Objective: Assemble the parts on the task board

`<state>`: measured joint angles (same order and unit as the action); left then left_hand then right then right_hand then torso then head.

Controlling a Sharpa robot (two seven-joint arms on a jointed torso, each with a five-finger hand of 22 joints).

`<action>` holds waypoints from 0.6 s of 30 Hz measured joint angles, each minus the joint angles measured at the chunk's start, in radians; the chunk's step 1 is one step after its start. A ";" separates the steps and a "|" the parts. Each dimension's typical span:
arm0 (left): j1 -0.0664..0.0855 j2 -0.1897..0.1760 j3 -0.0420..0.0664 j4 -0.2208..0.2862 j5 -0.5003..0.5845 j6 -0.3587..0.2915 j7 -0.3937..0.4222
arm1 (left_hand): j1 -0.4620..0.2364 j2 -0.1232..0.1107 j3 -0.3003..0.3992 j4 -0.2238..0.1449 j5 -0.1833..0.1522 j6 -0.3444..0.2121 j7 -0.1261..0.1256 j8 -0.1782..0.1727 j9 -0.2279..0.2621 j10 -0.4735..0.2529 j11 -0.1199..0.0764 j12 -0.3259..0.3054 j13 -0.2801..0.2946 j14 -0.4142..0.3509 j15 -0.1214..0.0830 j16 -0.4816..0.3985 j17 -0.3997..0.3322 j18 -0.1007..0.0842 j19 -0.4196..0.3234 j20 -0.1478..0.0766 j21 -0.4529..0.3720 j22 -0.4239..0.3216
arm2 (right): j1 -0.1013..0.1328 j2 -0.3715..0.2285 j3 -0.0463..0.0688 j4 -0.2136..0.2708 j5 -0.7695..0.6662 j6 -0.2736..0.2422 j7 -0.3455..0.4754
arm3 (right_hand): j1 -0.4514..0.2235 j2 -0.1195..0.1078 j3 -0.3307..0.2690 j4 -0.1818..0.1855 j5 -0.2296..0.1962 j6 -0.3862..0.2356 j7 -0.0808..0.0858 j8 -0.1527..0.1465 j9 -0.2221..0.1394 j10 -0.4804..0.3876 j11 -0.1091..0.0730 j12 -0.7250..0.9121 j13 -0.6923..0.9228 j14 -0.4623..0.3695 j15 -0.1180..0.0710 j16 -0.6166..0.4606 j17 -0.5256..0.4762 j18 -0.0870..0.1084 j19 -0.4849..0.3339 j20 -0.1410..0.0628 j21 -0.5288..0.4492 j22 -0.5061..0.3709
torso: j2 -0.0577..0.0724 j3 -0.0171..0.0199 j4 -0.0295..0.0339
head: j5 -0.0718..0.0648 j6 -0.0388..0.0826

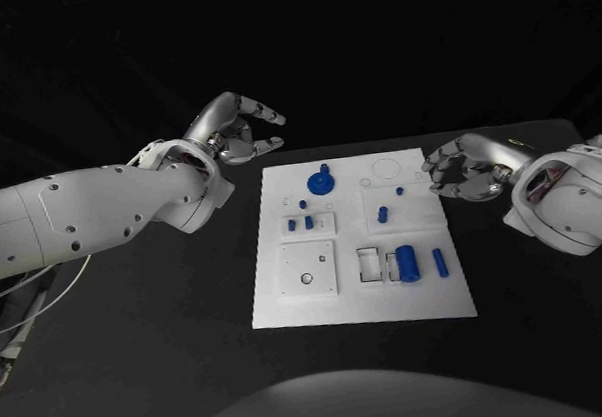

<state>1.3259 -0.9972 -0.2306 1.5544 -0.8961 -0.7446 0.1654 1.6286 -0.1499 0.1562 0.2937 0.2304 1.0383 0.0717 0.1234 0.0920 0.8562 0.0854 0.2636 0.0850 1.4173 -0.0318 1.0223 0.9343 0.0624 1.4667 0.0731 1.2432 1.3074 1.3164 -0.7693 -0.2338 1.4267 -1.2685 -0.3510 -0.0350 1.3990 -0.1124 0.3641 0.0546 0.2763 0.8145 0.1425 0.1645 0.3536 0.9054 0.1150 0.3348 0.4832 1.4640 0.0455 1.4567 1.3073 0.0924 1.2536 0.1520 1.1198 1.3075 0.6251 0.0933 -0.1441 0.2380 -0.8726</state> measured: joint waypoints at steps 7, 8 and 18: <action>-0.002 -0.004 -0.001 0.021 0.052 -0.014 0.049 | -0.011 -0.011 0.014 0.000 0.031 0.035 -0.017 0.000 -0.003 0.016 -0.002 0.035 -0.005 0.000 0.000 0.008 0.006 0.000 0.000 0.000 0.000 0.000 | -0.022 0.091 0.000 -0.103 -0.112 0.035 -0.022 | -0.039 -0.019 -0.024 0.024 -0.027 0.002 -0.012 -0.010 -0.014 -0.003 0.003 -0.006 -0.020 0.002 0.005 0.000 0.000 0.000 -0.004 0.004 -0.003 0.000 | -0.001 0.0001 -0.0020 | 0.001 0.000; -0.002 -0.004 -0.001 0.022 0.052 -0.016 0.053 | -0.015 -0.015 0.014 0.000 0.031 0.039 -0.019 0.000 -0.003 0.016 -0.002 0.038 -0.007 0.000 0.000 0.008 0.006 0.000 0.000 0.000 0.000 0.000 | -0.024 0.099 0.000 -0.111 -0.121 0.038 -0.023 | -0.049 -0.020 -0.030 0.030 -0.034 0.006 -0.016 -0.010 -0.014 -0.003 0.003 -0.006 -0.021 0.002 0.005 0.000 0.000 0.000 -0.003 0.004 -0.003 0.000 | -0.001 0.0000 -0.0021 | 0.000 0.000; -0.006 -0.004 -0.001 0.023 0.042 -0.027 0.068 | -0.017 -0.017 0.025 0.000 0.035 0.048 -0.017 -0.004 -0.006 0.023 -0.002 0.050 -0.010 -0.004 0.003 0.008 0.006 0.000 0.000 0.000 0.000 0.000 | -0.034 0.163 0.002 -0.169 -0.173 0.048 -0.025 | -0.077 -0.013 -0.065 0.037 0.087 0.051 -0.018 -0.002 -0.002 -0.066 0.008 0.023 0.000 0.002 0.005 0.012 0.001 0.000 0.008 0.003 0.008 0.000 | -0.002 0.0000 -0.0020 | -0.009 0.000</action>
<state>1.3196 -1.0016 -0.2312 1.5773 -0.8536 -0.7711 0.2339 1.6112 -0.1674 0.1813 0.2935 0.2650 1.0862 0.0547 0.1192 0.0864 0.8793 0.0837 0.3135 0.0746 1.4138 -0.0284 1.0298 0.9399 0.0624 1.4667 0.0731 1.2432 1.3073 1.2822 -0.6061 -0.2317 1.2575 -1.4411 -0.3028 -0.0599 1.3225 -0.1252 0.2993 0.0913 0.3630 0.8656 0.1241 0.1621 0.3515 0.8389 0.1233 0.3580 0.4831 1.4665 0.0500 1.4690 1.3081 0.0924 1.2615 0.1553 1.1277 1.3075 0.6231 0.0933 -0.1461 0.2286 -0.8726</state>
